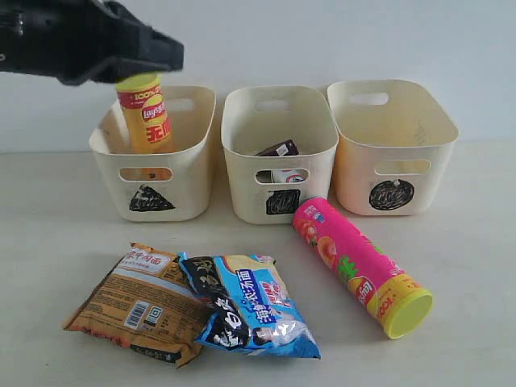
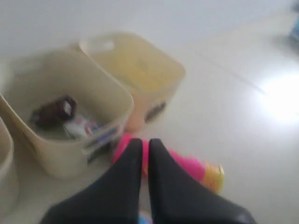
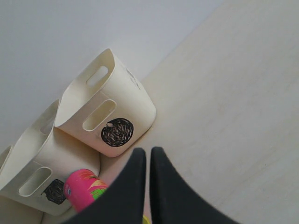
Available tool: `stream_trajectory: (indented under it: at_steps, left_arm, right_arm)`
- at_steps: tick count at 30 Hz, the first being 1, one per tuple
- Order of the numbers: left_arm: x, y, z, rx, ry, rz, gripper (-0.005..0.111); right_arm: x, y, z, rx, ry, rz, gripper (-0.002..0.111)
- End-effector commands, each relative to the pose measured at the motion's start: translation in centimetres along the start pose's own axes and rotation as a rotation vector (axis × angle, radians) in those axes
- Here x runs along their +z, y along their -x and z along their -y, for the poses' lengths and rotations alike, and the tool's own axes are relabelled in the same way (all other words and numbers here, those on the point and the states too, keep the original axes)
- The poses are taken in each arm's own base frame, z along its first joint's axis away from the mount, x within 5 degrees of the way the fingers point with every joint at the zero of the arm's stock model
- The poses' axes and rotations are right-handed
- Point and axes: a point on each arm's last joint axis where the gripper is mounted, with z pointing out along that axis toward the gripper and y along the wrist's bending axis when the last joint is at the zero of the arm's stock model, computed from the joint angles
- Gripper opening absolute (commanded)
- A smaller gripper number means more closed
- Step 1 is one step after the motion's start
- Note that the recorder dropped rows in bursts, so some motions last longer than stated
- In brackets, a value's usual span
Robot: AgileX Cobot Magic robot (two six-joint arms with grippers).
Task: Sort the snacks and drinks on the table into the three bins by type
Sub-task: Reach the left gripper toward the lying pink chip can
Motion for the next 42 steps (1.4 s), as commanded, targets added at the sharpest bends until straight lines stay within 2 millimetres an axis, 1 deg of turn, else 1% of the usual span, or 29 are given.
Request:
stream_trajectory:
  at_steps: [1,3,6,10,12,13,15,17,18,19,21,23,25,26,27,28,29,31,32,33,34,35,37,39,42]
  left_arm:
    - [-0.3,-1.3,0.9,0.002,-0.12,-0.384,0.004]
    - [-0.6,-1.0,1.4,-0.022,-0.175,-0.413,0.004]
    - [-1.0,-0.5,3.0,-0.041,-0.278,-0.435,0.004]
    - [-0.8,-0.4,5.6,-0.029,-0.36,-0.479,0.004]
    - [-0.6,-0.7,7.2,0.017,-0.404,-0.509,0.004]
    - [-0.5,-1.0,8.1,0.064,-0.423,-0.526,0.004]
    - [-0.2,-1.5,9.5,0.215,-0.445,-0.546,0.004]
    - [0.2,-1.8,10.2,0.36,-0.42,-0.541,0.004]
    - [0.6,-1.9,10.9,0.444,-0.383,-0.517,0.004]
    - [0.9,-1.9,11.2,0.504,-0.369,-0.499,0.006]
    - [1.7,-2.0,11.7,0.631,-0.362,-0.465,0.013]
    - [3.3,-2.8,12.5,0.814,-0.408,-0.448,0.031]
    - [5.6,-4.1,13.2,0.969,-0.474,-0.447,0.051]
    - [7.0,-5.0,13.6,1.027,-0.499,-0.449,0.059]
    - [8.3,-5.7,13.9,1.078,-0.516,-0.446,0.064]
    - [10.3,-6.9,14.5,1.16,-0.53,-0.42,0.066]
    - [11.7,-7.7,15.0,1.205,-0.525,-0.397,0.067]
    - [14.2,-9.1,15.5,1.284,-0.472,-0.359,0.073]
    - [15.0,-9.5,15.7,1.309,-0.452,-0.343,0.075]
    - [16.3,-10.2,15.9,1.309,-0.406,-0.315,0.079]
    - [17.0,-10.4,15.8,1.298,-0.377,-0.295,0.08]
    - [18.0,-10.8,15.6,1.278,-0.336,-0.265,0.081]
    - [18.7,-11.2,15.5,1.234,-0.308,-0.252,0.081]
    - [19.1,-11.2,15.5,1.062,-0.263,-0.246,0.081]
    - [19.3,-10.2,15.6,0.625,-0.187,-0.245,0.081]
  right_arm:
    - [0.0,0.1,0.0,-0.004,0.002,0.009,0.0]
    - [0.0,0.1,0.0,-0.004,0.002,0.009,0.0]
    - [0.0,0.1,0.0,-0.004,0.002,0.009,0.0]
    - [0.0,0.1,0.0,-0.004,0.002,0.009,0.0]
    - [0.0,0.1,0.0,-0.004,0.002,0.009,0.0]
    - [0.0,0.1,0.0,-0.004,0.002,0.009,0.0]
    - [0.0,0.1,0.0,-0.004,0.002,0.009,0.0]
    - [0.0,0.1,0.0,-0.004,0.002,0.009,0.0]
    - [0.0,0.1,0.0,-0.004,0.002,0.009,0.0]
    - [0.0,0.1,0.0,-0.004,0.002,0.009,0.0]
    - [0.0,0.1,0.0,-0.004,0.002,0.009,0.0]
    - [0.0,0.1,0.0,-0.004,0.002,0.009,0.0]
    - [0.0,0.1,0.0,-0.004,0.002,0.009,0.0]
    - [0.0,0.1,0.0,-0.004,0.002,0.009,0.0]
    - [0.0,0.1,0.0,-0.004,0.002,0.009,0.0]
    - [0.0,0.1,0.0,-0.004,0.002,0.009,0.0]
    - [0.0,0.1,0.0,-0.004,0.002,0.009,0.0]
    - [0.0,0.1,0.0,-0.004,0.002,0.009,0.0]
    - [0.0,0.1,0.0,-0.004,0.002,0.009,0.0]
    - [0.0,0.1,0.0,-0.004,0.002,0.009,0.0]
    - [0.0,0.1,0.0,-0.004,0.002,0.009,0.0]
    - [0.0,0.1,0.0,-0.004,0.002,0.009,0.0]
    - [0.0,0.1,0.0,-0.004,0.002,0.009,0.0]
    - [0.0,0.1,0.0,-0.004,0.002,0.009,0.0]
    - [0.0,0.1,0.0,-0.004,0.002,0.009,0.0]
